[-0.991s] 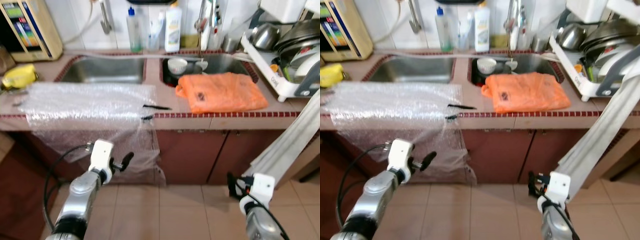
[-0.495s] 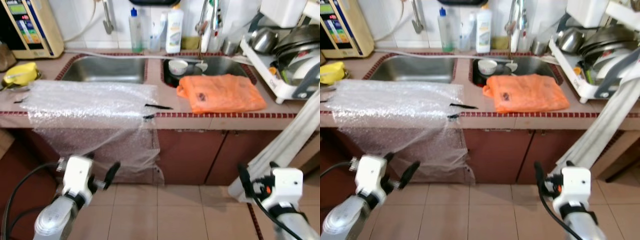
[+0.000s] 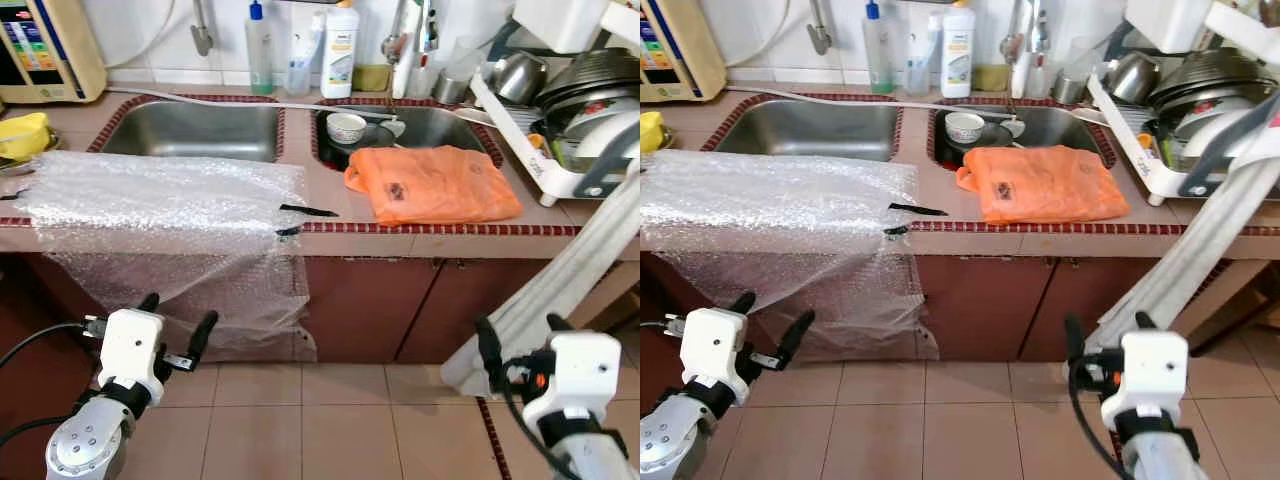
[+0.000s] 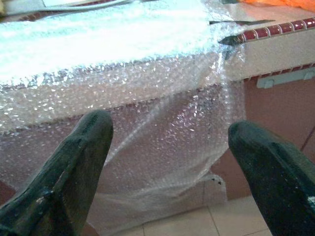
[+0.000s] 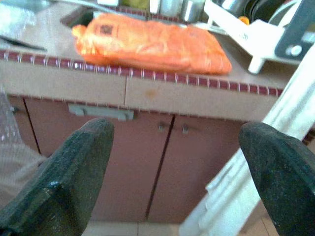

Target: Kitchen organization

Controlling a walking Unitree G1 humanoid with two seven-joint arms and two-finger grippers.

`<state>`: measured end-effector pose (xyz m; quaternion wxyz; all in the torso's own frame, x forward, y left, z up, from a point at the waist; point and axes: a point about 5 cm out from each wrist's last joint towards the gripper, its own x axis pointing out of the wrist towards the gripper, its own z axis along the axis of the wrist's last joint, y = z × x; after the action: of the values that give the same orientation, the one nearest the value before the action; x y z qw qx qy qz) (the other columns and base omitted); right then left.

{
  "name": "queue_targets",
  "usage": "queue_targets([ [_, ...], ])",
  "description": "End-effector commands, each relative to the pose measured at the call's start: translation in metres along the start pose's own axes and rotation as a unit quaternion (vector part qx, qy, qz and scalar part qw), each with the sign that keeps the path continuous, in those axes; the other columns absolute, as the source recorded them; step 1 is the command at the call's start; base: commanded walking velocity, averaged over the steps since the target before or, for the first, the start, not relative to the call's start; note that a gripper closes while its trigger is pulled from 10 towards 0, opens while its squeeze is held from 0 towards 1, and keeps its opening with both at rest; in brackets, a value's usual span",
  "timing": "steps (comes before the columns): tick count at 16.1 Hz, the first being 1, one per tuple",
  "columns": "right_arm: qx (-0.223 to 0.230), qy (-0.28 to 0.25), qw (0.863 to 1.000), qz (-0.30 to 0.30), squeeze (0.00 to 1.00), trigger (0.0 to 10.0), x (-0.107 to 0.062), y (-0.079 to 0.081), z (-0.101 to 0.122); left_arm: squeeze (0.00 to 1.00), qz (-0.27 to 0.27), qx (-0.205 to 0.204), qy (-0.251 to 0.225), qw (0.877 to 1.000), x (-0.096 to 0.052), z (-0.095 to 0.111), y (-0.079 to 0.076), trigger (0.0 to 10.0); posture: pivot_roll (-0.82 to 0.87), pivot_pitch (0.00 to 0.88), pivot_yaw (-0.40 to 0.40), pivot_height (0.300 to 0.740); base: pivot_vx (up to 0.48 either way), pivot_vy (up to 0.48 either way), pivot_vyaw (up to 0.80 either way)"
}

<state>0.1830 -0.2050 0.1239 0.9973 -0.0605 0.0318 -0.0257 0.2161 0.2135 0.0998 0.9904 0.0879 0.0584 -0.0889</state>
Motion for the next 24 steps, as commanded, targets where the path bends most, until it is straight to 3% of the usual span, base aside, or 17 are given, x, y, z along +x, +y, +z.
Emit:
queue_targets([
  [1,-0.01,-0.003,1.0,0.0,0.0,10.0,-0.001,-0.001,0.003,0.0,-0.021,0.004,0.019,1.0,-0.001,-0.008,-0.007,10.0,-0.02,0.069,-0.018,0.74,0.0,0.0,0.0],
  [6,-0.014,-0.039,0.999,-0.015,0.0,10.0,0.027,-0.011,0.023,0.0,-0.014,-0.018,0.027,0.999,0.003,-0.01,-0.012,10.0,-0.02,0.07,-0.045,0.74,0.0,0.0,0.0],
  [9,-0.006,-0.043,0.999,-0.007,0.0,10.0,0.034,0.0,0.025,0.0,-0.012,-0.019,0.03,0.999,0.003,-0.011,-0.011,10.0,-0.02,0.072,-0.049,0.74,0.0,0.0,0.0],
  [17,0.01,-0.042,0.999,-0.015,0.0,10.0,0.034,0.008,0.022,0.0,-0.001,-0.016,0.025,1.0,0.011,-0.006,-0.005,10.0,-0.02,0.066,-0.032,0.74,0.0,0.27,0.0],
  [19,0.008,-0.043,0.999,-0.013,0.0,10.0,0.034,0.007,0.023,0.0,0.005,-0.019,0.034,0.999,0.017,-0.023,0.004,10.0,-0.02,0.066,-0.034,0.74,0.0,0.343,0.0],
  [24,0.019,-0.043,0.999,-0.018,0.0,10.0,0.037,0.009,0.024,0.0,0.007,-0.013,0.033,0.999,0.019,-0.021,0.006,10.0,-0.02,0.068,-0.027,0.74,0.0,0.346,0.0],
])
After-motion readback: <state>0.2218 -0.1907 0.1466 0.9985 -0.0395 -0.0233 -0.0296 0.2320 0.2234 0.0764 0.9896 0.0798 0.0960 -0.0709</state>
